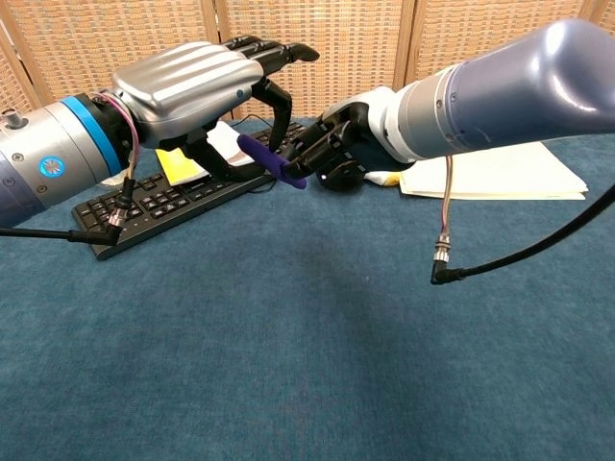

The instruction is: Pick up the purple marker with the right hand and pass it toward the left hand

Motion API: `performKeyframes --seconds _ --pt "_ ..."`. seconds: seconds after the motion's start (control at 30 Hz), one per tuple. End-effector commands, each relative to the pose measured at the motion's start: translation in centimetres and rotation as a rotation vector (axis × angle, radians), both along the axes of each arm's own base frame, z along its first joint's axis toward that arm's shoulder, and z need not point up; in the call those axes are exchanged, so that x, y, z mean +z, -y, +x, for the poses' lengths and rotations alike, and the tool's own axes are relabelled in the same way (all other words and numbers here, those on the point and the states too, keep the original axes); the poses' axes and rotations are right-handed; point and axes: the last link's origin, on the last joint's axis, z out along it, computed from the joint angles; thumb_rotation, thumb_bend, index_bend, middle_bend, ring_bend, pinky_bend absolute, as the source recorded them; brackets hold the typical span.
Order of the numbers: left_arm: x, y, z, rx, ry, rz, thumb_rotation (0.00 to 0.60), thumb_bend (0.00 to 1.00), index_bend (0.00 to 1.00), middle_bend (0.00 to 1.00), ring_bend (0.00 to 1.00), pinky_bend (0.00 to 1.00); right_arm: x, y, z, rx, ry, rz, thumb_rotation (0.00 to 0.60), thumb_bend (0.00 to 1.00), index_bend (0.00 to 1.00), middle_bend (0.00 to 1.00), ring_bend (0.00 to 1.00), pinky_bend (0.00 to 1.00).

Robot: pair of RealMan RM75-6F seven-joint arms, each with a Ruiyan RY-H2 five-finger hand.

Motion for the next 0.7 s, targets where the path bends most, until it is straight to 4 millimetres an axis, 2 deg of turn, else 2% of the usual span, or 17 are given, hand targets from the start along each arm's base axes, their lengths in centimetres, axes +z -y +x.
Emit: performKeyframes --seconds 0.03,0.17,0.37,0.7 --pt "-0.02 -0.07 0.00 0.001 0.000 0.003 0.600 0.36 0.56 0.00 0.00 0.00 -0.03 -0.02 0.00 0.002 -0.001 0.001 0.600 0.67 0.64 0.04 0.00 0.00" --pt "-0.01 -0.15 0.03 0.001 0.000 0.007 0.600 0.41 0.57 0.00 0.00 0.00 0.00 -0.02 -0.05 0.003 -0.001 0.001 0.600 0.67 0.64 0.04 0.00 0.00" --pt "-0.08 -0.23 -0.04 0.004 -0.008 0.011 0.600 0.43 0.57 0.00 0.00 0.00 0.00 -0.01 -0.19 0.001 0.000 0.003 0.600 0.67 0.64 0.04 0.00 0.00" --pt "-0.11 -0.36 0.00 0.012 -0.012 0.017 0.600 0.59 0.60 0.00 0.00 0.00 0.04 0.05 -0.49 0.000 0.001 0.007 0.600 0.67 0.64 0.04 0.00 0.00"
